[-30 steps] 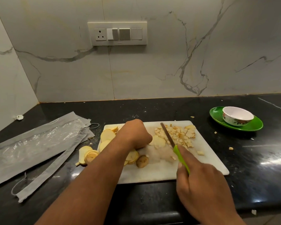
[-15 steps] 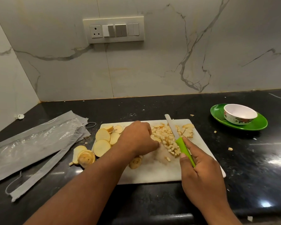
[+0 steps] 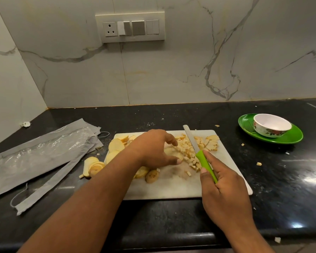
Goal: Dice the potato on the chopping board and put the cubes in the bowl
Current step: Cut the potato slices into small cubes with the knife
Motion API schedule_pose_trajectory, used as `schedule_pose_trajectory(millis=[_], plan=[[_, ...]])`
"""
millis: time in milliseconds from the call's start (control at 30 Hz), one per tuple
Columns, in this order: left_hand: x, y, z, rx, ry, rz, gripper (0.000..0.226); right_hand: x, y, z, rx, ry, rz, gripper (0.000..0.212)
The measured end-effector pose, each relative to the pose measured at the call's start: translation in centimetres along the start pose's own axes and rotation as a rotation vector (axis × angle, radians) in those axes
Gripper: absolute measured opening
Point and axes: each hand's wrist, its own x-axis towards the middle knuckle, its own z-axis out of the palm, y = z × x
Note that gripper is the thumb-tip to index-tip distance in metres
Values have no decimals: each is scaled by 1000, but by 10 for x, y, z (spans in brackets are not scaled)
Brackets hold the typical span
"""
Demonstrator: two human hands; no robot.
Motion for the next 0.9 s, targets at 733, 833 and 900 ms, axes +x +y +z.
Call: schedule_pose_trajectory(millis=[733, 833, 900], plan=[[0, -11, -4, -50, -84, 117, 16, -4, -9, -1, -90, -34, 5, 47], [-2, -20, -6, -104, -83, 143, 25, -6, -11, -1, -154, -46, -10, 48], [-3, -23, -9, -139, -50, 157, 33, -8, -16, -2, -227, -73, -38, 50]])
